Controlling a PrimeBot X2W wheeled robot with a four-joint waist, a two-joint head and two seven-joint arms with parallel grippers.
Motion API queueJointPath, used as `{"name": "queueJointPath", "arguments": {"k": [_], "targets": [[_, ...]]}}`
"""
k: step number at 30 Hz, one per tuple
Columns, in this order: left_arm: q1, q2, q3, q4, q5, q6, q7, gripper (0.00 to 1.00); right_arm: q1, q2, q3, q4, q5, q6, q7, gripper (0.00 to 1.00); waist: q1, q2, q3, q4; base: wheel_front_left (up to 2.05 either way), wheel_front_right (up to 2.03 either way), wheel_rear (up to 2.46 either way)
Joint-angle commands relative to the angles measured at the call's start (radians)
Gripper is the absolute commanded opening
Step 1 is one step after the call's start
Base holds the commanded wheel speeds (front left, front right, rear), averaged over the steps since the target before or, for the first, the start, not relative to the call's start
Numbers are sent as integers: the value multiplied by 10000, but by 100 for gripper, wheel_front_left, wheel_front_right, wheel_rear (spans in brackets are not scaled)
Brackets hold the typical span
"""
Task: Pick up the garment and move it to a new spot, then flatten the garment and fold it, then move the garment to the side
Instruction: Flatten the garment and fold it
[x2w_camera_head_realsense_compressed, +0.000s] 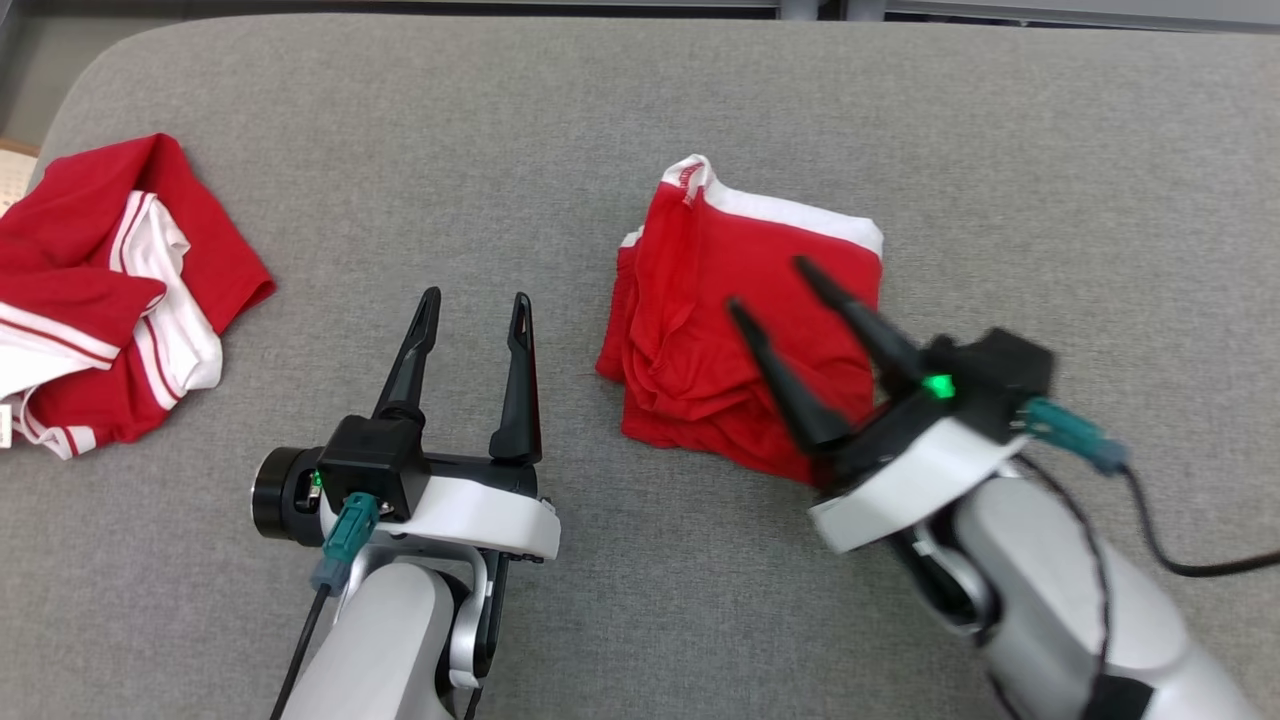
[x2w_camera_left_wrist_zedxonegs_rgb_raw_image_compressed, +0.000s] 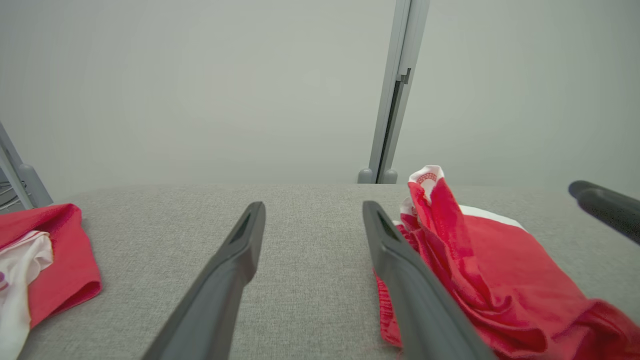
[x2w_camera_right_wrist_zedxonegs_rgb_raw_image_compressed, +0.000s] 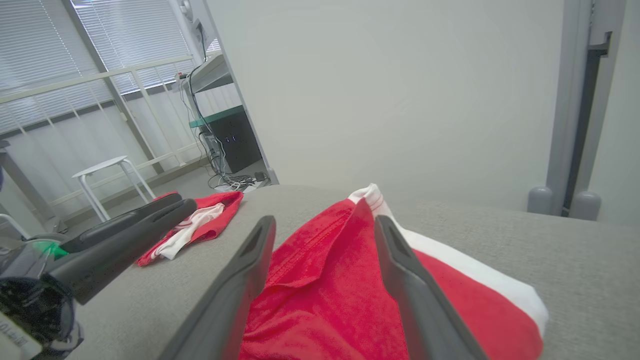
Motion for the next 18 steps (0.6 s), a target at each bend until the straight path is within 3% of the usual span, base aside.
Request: {"name": "queueJointPath", "arguments": {"k": [1,12,18], "targets": [[-14,32,45,16,72,-23,-22,100,146,-110,-87,-37,-69,0,-66,100,0,0,-51,-60,0,0,0],[337,36,527,221,470,-257,-22,100,2400,-955,-4253,-973,-1027,0,-189,100,0,0,-507,-465,0,0,0],[606,57,781,368,734,-434,-22,100,3537,-931,-5580,-1254,-1581,0,-74,100,0,0,-733,-636,0,0,0]]}}
